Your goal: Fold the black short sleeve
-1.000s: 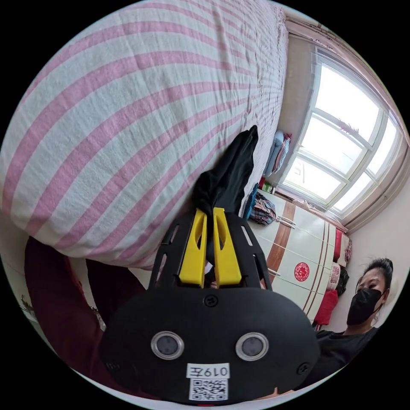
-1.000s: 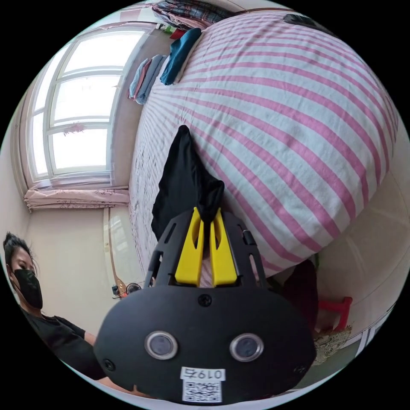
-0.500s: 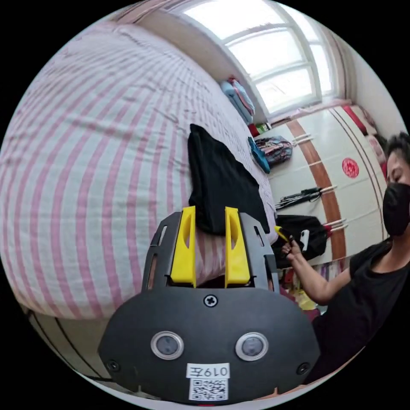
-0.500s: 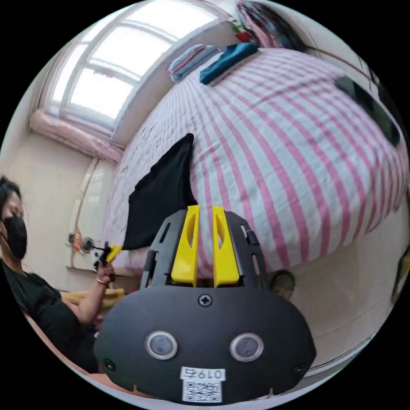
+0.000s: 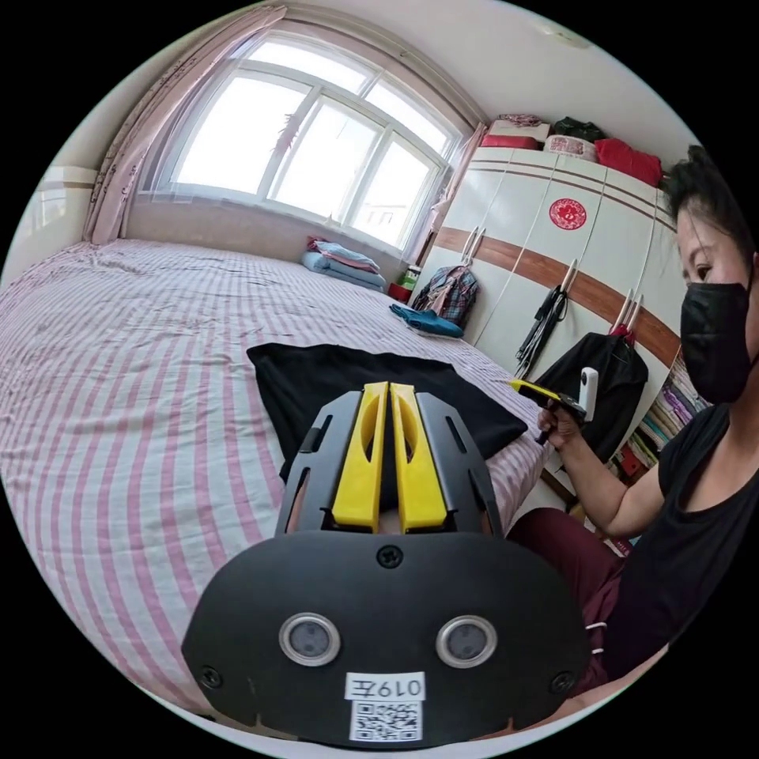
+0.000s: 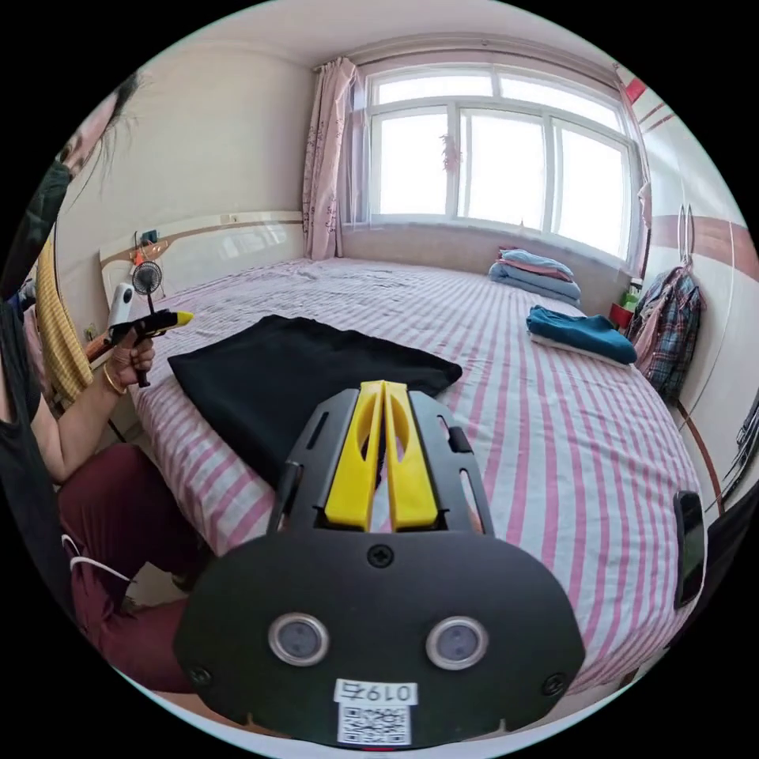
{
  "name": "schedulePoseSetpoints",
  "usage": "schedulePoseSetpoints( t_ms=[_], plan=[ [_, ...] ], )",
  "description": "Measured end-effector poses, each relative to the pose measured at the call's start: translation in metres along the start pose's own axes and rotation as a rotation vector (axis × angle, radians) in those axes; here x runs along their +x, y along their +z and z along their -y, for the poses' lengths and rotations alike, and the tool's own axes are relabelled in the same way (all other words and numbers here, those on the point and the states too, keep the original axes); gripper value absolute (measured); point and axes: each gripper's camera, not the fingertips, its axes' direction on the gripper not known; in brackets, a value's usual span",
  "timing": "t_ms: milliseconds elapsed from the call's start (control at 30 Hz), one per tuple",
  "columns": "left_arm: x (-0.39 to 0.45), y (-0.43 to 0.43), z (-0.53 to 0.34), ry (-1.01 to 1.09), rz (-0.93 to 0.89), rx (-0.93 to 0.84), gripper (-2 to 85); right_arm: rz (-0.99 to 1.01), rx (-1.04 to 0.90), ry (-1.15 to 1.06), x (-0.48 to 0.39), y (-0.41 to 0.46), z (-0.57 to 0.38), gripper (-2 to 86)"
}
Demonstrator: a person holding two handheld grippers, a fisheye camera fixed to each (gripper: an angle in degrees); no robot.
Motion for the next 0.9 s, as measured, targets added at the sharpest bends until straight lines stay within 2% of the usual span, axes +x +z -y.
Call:
schedulePoseSetpoints(
  t_ms=[100,167,300,433,533,667,733,833,900],
  plan=[
    [0.020,-0.022,-0.010,-0.003,0.033,0.012,3.5,-0.056,0.089,0.022,-0.017,-0.040,-0.013,0.3],
    [0.029,-0.034,-0.012,-0.039,-0.030,-0.017,6.0,-0.033,0.077,0.048,-0.023,-0.056,-0.015,2.0],
    [0.036,-0.045,-0.017,-0.095,0.029,-0.079,12.2,0.063,-0.040,0.106,-0.028,-0.069,-0.021,11.0],
    [0.031,-0.058,-0.021,-0.249,-0.020,-0.087,14.6,0.173,-0.143,0.146,-0.033,-0.075,-0.037,11.7],
    [0.030,-0.052,-0.020,-0.308,0.014,-0.118,14.4,0.067,-0.185,0.116,-0.048,-0.075,-0.039,12.6],
    [0.029,-0.034,-0.016,-0.332,0.066,-0.173,14.3,0.043,-0.236,0.141,-0.058,-0.067,-0.037,13.5],
    [0.029,-0.033,-0.010,-0.314,0.072,-0.161,14.2,0.027,-0.402,0.029,-0.069,-0.072,-0.017,14.2],
    [0.027,-0.028,0.004,-0.266,0.069,-0.215,14.2,-0.062,-0.284,0.015,-0.060,-0.093,-0.007,11.2],
    [0.023,-0.028,0.012,-0.236,0.069,-0.232,14.1,-0.003,-0.236,0.054,-0.045,-0.091,-0.006,11.2]
  ],
)
